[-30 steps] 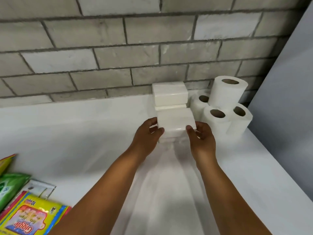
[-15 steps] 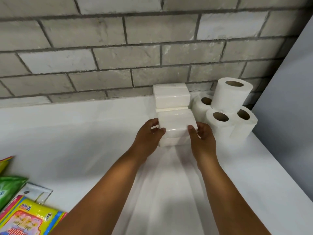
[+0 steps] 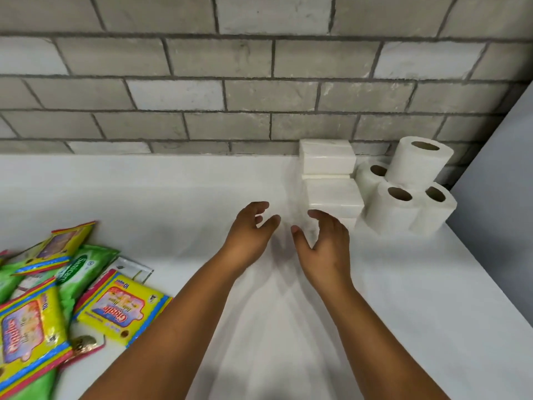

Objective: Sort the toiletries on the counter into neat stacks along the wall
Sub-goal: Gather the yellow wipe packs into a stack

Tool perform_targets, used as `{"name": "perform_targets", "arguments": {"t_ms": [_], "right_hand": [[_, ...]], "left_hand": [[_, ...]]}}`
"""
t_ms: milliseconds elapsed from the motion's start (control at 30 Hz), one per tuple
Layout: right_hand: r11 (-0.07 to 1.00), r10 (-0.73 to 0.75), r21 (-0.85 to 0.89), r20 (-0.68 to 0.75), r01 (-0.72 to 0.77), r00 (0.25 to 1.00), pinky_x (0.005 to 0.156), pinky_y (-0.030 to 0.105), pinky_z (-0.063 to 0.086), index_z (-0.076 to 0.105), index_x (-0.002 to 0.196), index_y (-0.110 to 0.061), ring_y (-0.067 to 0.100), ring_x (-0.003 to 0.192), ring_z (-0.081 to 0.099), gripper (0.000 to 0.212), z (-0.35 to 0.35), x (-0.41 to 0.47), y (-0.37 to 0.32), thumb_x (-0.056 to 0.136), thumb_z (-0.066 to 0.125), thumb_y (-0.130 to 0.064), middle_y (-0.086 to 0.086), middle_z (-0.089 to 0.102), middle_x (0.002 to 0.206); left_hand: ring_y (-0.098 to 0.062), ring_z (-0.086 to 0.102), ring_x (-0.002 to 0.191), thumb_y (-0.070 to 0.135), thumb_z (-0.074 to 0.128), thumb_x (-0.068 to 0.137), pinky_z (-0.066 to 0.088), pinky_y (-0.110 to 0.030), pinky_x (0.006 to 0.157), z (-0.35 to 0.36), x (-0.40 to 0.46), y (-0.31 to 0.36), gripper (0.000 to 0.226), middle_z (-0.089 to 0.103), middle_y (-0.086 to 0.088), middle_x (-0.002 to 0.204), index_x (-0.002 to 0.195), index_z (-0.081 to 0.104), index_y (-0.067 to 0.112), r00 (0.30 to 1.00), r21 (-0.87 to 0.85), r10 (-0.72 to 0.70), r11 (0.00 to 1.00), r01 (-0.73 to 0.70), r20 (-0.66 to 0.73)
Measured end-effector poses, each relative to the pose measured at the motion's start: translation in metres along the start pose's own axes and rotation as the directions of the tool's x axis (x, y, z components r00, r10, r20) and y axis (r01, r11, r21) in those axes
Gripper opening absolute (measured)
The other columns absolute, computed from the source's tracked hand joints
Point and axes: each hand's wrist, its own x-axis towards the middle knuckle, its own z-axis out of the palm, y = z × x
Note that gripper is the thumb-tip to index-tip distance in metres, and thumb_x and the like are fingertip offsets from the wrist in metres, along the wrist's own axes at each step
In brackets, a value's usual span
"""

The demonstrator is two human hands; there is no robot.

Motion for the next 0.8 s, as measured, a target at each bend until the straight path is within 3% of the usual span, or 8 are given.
{"name": "perform_targets", "arguments": {"t_ms": [100,233,400,567,667,733,800], "right_hand": [[0.999,-0.032,-0.03,0.166,0.037,0.986,0.101,0.027,0.035,0.055,0.128,-0.022,0.021,0.123,0.046,0.046,0.015,-0.021,-0.022,0.088,0.062,-0.043,-0.002,0.058,0.128],[0.982,-0.134,-0.081,0.324,0.169,0.936,0.105,0.03,0.035,0.054,0.129,-0.024,0.02,0.126,0.042,0.044,0.04,-0.047,-0.05,0.089,0.06,-0.043,-0.004,0.056,0.131],[0.971,-0.161,-0.078,0.478,0.225,0.864,0.105,0.027,0.032,0.052,0.131,-0.028,0.016,0.13,0.038,0.045,0.079,-0.078,-0.09,0.09,0.058,-0.047,-0.006,0.052,0.136],[0.943,-0.196,-0.105,0.588,0.314,0.785,0.105,0.03,0.034,0.053,0.132,-0.024,0.02,0.129,0.041,0.047,0.12,-0.103,-0.131,0.089,0.061,-0.043,-0.002,0.053,0.135],[0.938,-0.181,-0.121,0.628,0.324,0.757,0.105,0.032,0.035,0.051,0.134,-0.025,0.021,0.129,0.04,0.049,0.141,-0.113,-0.153,0.09,0.06,-0.042,-0.001,0.052,0.135],[0.934,-0.164,-0.14,0.651,0.329,0.741,0.105,0.033,0.035,0.049,0.136,-0.025,0.022,0.129,0.04,0.051,0.153,-0.118,-0.165,0.09,0.059,-0.043,0.0,0.051,0.136],[0.926,-0.128,-0.178,0.68,0.333,0.722,0.103,0.035,0.037,0.046,0.139,-0.024,0.024,0.127,0.041,0.054,0.163,-0.123,-0.174,0.09,0.057,-0.045,0.002,0.05,0.136]], "left_hand": [[-0.007,0.048,0.125,0.037,0.059,0.093,0.041,-0.023,0.087,-0.04,-0.02,-0.019,0.044,0.047,0.013,0.14,0.134,0.049,0.027,0.999,0.019,-0.006,1.0,0.007,-0.051],[-0.01,0.05,0.123,0.036,0.061,0.092,0.042,-0.023,0.089,-0.096,-0.044,-0.05,0.042,0.049,0.008,0.137,0.132,0.051,0.024,0.988,0.077,0.009,0.997,0.002,-0.154],[-0.007,0.049,0.119,0.037,0.061,0.092,0.046,-0.027,0.088,-0.169,-0.069,-0.082,0.041,0.048,0.004,0.137,0.13,0.052,0.025,0.977,0.138,0.005,0.99,0.025,-0.213],[-0.011,0.052,0.12,0.036,0.063,0.091,0.045,-0.029,0.097,-0.237,-0.09,-0.103,0.039,0.052,0.003,0.131,0.127,0.054,0.024,0.965,0.185,0.013,0.982,0.036,-0.26],[-0.016,0.055,0.116,0.038,0.062,0.092,0.047,-0.027,0.084,-0.27,-0.103,-0.114,0.041,0.049,0.004,0.131,0.129,0.053,0.023,0.967,0.247,-0.001,0.967,0.066,-0.254],[-0.022,0.058,0.1,0.038,0.06,0.092,0.05,-0.031,0.07,-0.289,-0.11,-0.121,0.039,0.049,0.005,0.13,0.129,0.052,0.026,0.97,0.252,-0.027,0.964,0.089,-0.24],[-0.019,0.059,0.103,0.035,0.062,0.092,0.053,-0.037,0.08,-0.304,-0.117,-0.129,0.036,0.052,0.002,0.128,0.126,0.055,0.023,0.966,0.29,0.016,0.955,0.063,-0.259]]}}
